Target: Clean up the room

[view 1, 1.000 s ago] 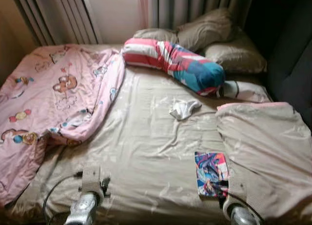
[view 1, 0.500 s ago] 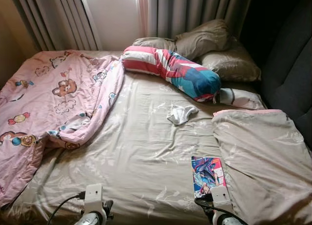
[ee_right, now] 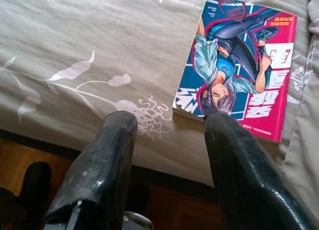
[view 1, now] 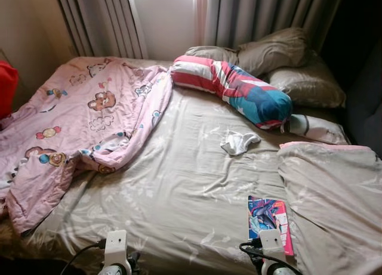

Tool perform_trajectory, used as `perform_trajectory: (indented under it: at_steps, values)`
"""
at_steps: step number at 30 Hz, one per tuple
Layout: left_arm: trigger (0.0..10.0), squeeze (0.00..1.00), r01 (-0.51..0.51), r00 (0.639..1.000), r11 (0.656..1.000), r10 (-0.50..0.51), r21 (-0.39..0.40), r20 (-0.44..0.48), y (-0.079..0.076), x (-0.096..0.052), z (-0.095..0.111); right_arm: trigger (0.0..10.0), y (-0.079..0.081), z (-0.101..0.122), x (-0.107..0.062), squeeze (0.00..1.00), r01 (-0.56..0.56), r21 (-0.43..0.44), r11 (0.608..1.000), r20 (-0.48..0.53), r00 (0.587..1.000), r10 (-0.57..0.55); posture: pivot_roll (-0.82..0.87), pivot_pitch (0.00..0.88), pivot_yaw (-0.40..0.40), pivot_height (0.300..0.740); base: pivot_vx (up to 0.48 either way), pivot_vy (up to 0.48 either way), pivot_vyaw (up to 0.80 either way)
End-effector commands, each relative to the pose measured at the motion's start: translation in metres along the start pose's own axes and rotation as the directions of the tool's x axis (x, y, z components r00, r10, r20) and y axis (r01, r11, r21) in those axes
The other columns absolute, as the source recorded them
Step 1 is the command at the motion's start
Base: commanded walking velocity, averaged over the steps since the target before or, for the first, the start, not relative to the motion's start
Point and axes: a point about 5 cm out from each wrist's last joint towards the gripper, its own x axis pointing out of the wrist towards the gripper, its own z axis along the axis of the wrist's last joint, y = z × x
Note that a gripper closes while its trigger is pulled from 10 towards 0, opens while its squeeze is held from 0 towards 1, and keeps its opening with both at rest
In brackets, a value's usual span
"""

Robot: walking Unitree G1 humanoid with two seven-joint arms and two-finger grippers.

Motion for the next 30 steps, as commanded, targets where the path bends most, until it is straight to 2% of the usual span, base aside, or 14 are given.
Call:
perform_trajectory:
  at_steps: [1, 6, 10, 30]
  values:
    - [10.0, 0.00, -0.006, 1.000, 1.000, 0.007, 0.020, -0.021, 0.0030, -0.0008, -0.0034, 10.0, 0.0030, -0.0011, 0.0001, 0.00, -0.006, -0.016, 1.000, -0.006, 1.000, 0.006, -0.03, 0.000, -0.017, 0.740, 0.000, 0.330, 0.00]
    - [10.0, 0.00, -0.003, 1.000, 0.999, 0.004, 0.035, -0.026, 0.0028, -0.0010, -0.0045, 10.0, 0.0016, -0.0011, -0.0007, 0.00, 0.003, -0.018, 1.000, 0.012, 1.000, -0.003, -0.03, 0.000, -0.013, 0.740, 0.000, 0.334, 0.16]
    - [10.0, 0.00, -0.002, 1.000, 0.999, 0.003, 0.039, -0.030, 0.0034, -0.0014, -0.0060, 10.0, 0.0019, -0.0044, -0.0014, 0.00, 0.013, 0.035, 0.999, 0.001, 1.000, -0.013, -0.03, 0.000, -0.008, 0.740, 0.000, 0.338, 0.20]
    - [10.0, 0.00, 0.001, 0.999, 0.998, 0.001, 0.061, -0.042, 0.0065, -0.0028, -0.0100, 10.0, 0.0081, -0.0081, -0.0019, 0.00, -0.003, 0.039, 0.999, -0.009, 1.000, 0.004, -0.03, 0.008, 0.006, 0.740, 0.000, 0.337, 0.00]
